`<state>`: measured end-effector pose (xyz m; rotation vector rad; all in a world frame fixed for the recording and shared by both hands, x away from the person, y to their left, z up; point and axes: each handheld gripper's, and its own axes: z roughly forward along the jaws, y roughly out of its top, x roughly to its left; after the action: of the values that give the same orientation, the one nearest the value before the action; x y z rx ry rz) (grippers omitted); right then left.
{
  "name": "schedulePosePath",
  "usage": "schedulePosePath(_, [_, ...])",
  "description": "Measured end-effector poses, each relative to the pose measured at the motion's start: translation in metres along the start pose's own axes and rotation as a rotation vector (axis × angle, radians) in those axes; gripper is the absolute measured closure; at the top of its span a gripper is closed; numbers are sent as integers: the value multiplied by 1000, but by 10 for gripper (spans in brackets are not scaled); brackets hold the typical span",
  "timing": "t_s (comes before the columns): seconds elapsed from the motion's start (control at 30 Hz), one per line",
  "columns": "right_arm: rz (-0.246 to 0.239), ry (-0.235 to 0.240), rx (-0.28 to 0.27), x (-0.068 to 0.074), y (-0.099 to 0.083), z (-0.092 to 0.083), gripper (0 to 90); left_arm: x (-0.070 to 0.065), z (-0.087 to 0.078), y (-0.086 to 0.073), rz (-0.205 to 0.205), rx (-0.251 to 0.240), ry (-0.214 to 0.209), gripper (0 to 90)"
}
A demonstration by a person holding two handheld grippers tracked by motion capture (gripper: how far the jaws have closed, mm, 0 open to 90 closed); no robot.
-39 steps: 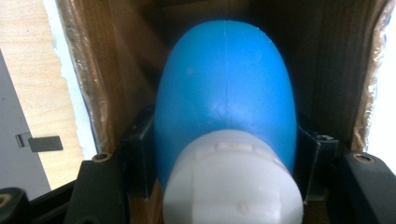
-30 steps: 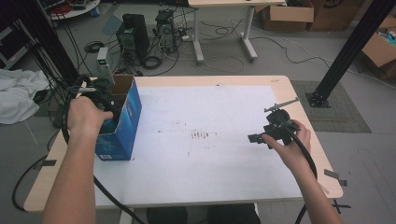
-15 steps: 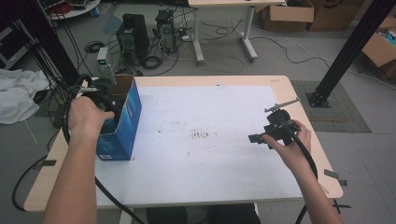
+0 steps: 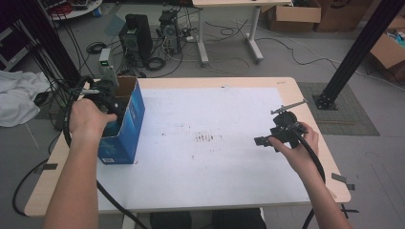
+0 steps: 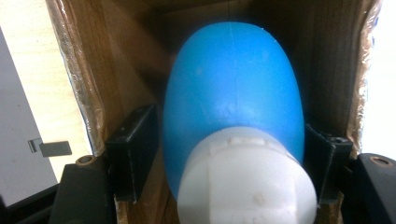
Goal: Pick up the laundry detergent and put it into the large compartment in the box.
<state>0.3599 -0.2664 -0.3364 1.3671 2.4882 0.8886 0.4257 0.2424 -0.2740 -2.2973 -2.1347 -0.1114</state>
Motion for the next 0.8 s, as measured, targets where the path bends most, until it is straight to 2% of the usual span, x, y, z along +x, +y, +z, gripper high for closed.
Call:
schedulePosePath(0.43, [-3, -1, 8, 1, 0, 1, 196, 0, -1, -1, 3, -9, 9, 284])
schedulePosePath(0.8, [-3, 1, 3, 3, 0, 0, 196, -1, -11, -3, 9, -27, 21, 266])
